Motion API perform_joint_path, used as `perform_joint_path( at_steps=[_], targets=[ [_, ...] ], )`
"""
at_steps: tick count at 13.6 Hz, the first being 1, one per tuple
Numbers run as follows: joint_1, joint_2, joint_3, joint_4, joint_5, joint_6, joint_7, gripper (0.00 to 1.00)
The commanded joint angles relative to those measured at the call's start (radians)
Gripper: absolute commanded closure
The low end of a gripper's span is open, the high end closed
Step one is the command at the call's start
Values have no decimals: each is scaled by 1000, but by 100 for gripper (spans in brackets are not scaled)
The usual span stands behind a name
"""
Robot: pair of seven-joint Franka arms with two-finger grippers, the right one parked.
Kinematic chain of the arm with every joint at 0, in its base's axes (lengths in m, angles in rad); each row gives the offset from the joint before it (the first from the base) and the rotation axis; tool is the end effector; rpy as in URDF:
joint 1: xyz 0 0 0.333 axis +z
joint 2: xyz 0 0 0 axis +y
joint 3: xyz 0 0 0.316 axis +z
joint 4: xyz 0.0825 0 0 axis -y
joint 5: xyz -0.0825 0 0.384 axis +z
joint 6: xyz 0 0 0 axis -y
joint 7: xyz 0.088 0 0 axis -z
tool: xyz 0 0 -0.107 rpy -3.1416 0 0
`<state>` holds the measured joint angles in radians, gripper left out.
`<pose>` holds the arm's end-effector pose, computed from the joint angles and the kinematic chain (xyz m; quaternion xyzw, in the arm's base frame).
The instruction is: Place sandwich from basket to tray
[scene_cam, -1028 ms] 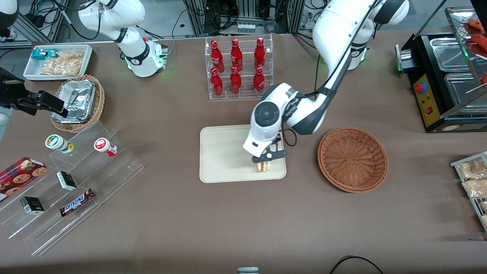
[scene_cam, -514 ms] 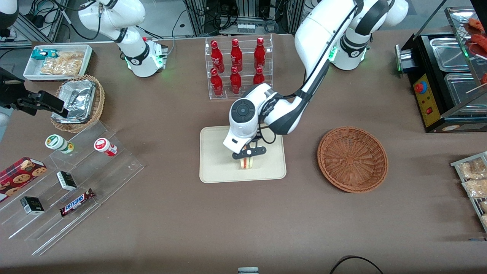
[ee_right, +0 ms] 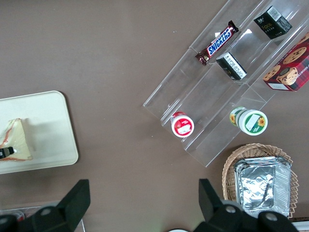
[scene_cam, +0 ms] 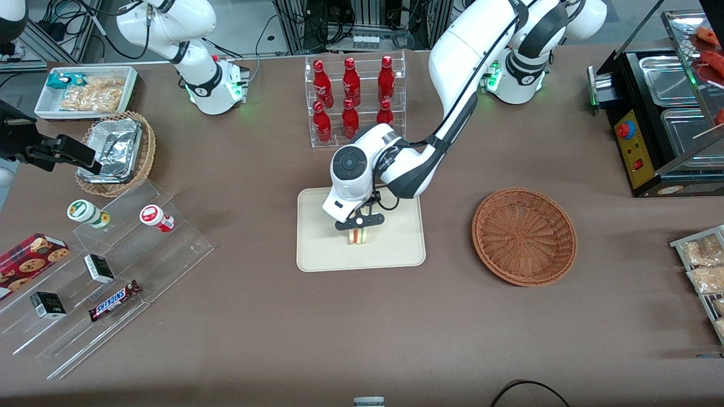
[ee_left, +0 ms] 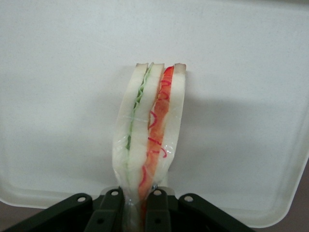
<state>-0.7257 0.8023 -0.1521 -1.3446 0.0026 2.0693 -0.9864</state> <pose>0.4856 -0.5471 0.2446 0.9952 0.0744 -0.0641 0.0046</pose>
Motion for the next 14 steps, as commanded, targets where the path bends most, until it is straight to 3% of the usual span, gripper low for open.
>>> perform_joint_path(
  at_steps=[1,2,9,14],
  targets=[
    [-4,17,0,38,2,-24,-14,35],
    [-4,15,2,33,7,-21,-14,0],
    [6,-73,9,32,17,-46,-11,0],
    [109,-159,20,22,5,-202,22,0]
  ],
)
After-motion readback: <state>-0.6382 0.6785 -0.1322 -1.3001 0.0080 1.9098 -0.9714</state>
